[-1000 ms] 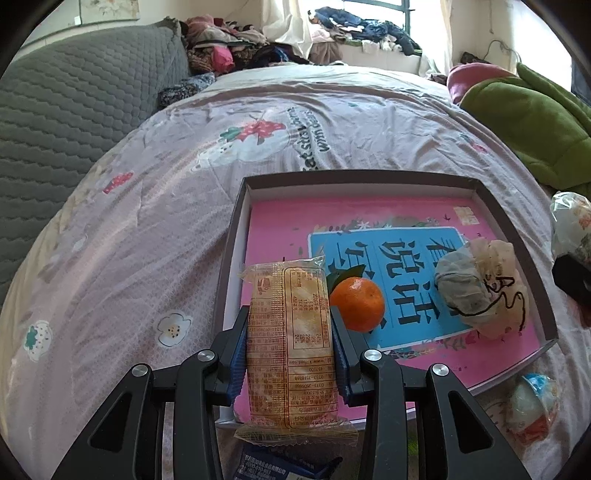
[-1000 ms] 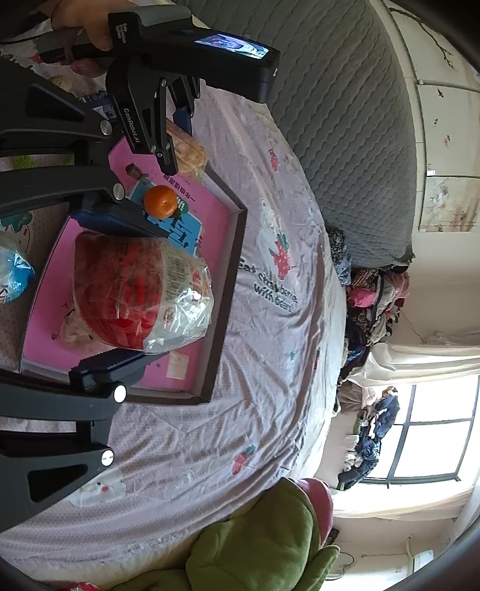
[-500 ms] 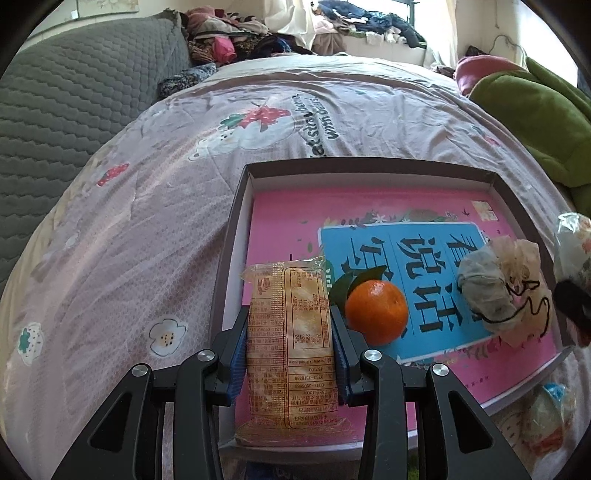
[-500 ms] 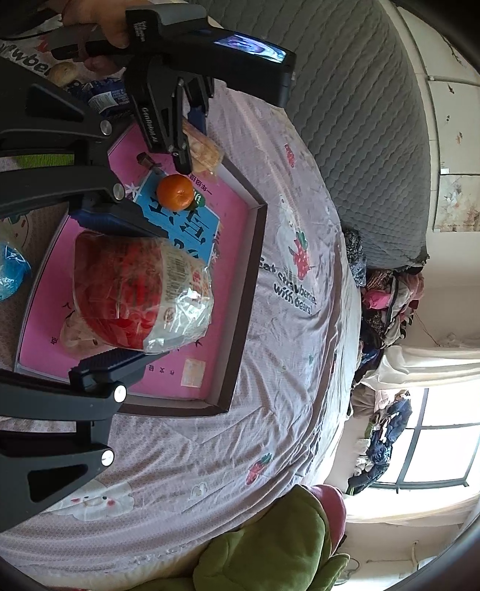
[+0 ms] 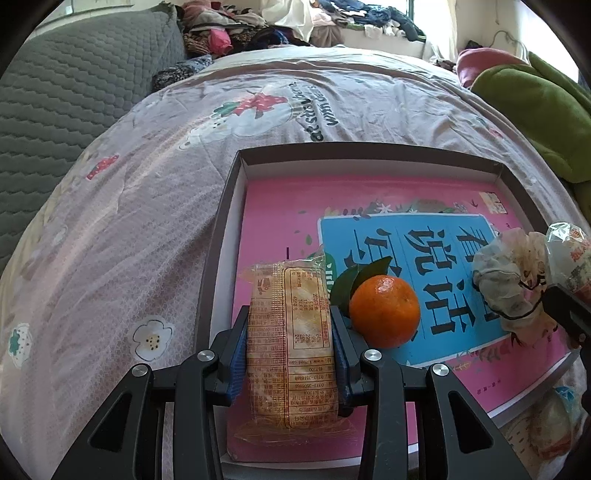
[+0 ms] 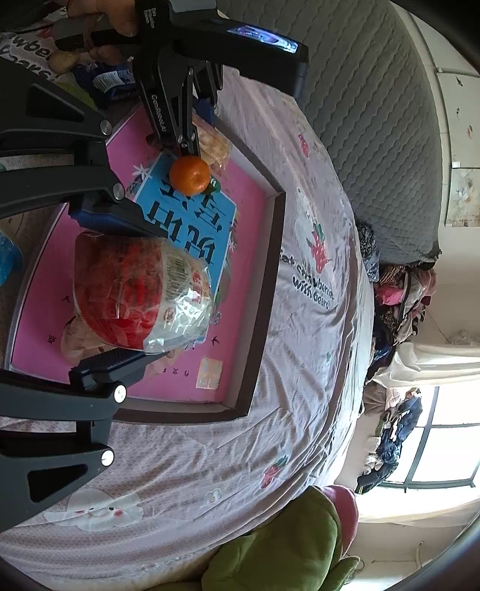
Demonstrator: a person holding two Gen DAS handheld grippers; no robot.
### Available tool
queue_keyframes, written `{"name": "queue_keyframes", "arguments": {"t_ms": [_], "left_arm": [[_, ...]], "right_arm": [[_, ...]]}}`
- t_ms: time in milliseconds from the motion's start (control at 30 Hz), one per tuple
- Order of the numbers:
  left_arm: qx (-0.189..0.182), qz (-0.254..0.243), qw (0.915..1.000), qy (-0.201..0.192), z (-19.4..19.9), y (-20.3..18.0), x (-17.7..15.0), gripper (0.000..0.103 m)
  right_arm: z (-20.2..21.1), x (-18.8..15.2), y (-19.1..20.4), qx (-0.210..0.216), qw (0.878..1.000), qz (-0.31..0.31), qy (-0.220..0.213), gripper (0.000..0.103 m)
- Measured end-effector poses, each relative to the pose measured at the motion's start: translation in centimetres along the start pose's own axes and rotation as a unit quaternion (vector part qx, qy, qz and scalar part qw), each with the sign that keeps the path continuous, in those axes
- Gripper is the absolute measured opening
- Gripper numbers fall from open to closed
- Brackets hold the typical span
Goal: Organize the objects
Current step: 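Lower the bread loaf into the tray beside the orange while the right gripper lowers the candy bag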
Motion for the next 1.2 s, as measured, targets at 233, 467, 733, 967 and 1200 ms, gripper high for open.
{"name": "queue_keyframes", "arguments": {"t_ms": [233, 467, 733, 967, 1200], "left_arm": [[-0.003, 0.001, 1.0, 0.006, -0.3, 0.2, 0.3, 0.039], [-0.003, 0.003, 1.0, 0.007, -0.4, 0.2, 0.5, 0.039], [0.002, 0.004, 0.9999, 0.016, -0.3, 0.2, 0.5, 0.04], [0.001, 0.004, 0.9998, 0.022, -0.3, 0.2, 0.4, 0.04], [0.004, 0.012, 0.9997, 0.019, 0.5, 0.6, 0.6, 0.04]], "right_arm": [[-0.3, 0.0, -0.2, 0.002, 1.0, -0.003, 0.003, 0.053], [-1.1, -0.3, -0.6, 0.004, 1.0, -0.009, 0.017, 0.053], [-1.8, -0.7, -0.3, -0.002, 0.999, -0.003, 0.04, 0.053], [-2.3, -1.1, -0.3, -0.009, 0.998, -0.001, 0.055, 0.053], [-2.0, -1.0, -0.4, -0.01, 0.998, -0.006, 0.057, 0.053]]}}
Point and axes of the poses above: each gripper's, at about its wrist camera, not at the fingertips, and z roughly against the way its jaws point, y to its left, x to its top, the point moved 3 cm from there along -z, roughly the way its jaws point, and after that the axes turned 6 degrees about -x, right-handed, at the moved point
